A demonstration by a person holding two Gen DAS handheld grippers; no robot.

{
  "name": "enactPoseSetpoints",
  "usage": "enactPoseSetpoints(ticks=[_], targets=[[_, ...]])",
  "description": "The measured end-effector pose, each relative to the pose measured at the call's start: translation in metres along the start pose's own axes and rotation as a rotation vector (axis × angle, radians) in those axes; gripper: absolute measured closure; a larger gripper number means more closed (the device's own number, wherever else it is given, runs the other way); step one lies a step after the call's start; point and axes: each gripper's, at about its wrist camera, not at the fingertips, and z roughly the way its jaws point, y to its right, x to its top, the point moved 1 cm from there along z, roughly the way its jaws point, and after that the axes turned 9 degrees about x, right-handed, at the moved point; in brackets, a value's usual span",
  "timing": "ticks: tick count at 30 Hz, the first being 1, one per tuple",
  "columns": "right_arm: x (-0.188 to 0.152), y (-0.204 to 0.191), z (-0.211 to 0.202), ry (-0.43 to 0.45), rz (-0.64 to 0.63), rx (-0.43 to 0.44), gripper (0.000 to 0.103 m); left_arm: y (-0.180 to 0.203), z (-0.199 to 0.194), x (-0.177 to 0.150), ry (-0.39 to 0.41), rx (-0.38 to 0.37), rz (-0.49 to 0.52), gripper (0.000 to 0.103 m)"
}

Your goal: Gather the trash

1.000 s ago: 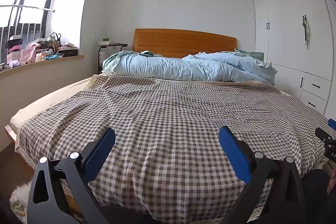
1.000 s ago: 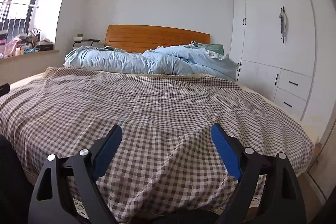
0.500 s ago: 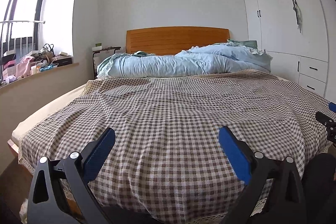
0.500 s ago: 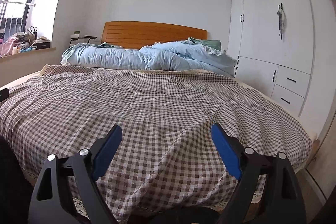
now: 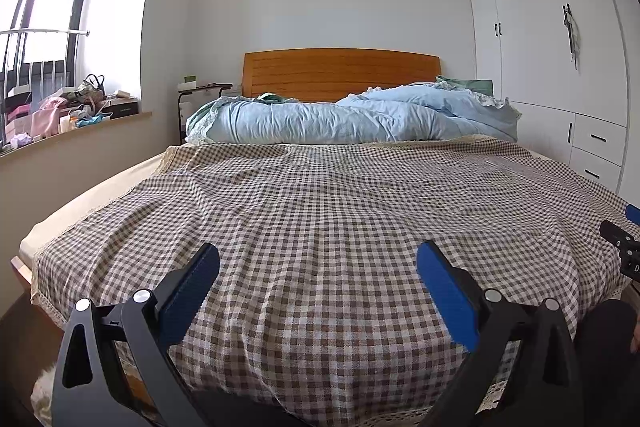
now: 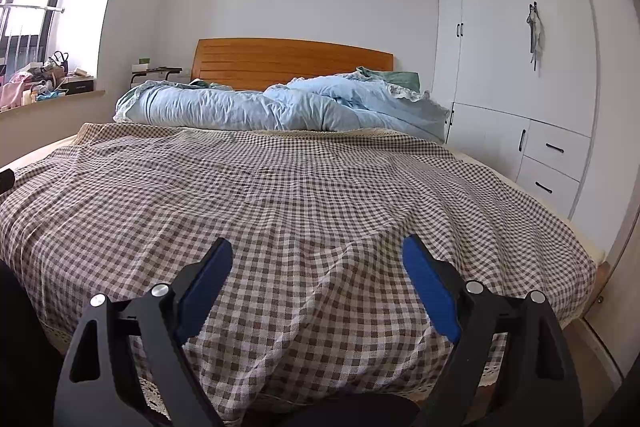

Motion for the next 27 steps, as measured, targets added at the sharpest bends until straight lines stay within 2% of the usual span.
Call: enactPoseSetpoints(ticks=[27], targets=[[-0.0007, 0.0042, -0.0014, 0.001, 0.021, -0.005, 0.02, 0.0027, -0.0058, -0.0005, 0.005, 0.005, -0.005, 0.007]])
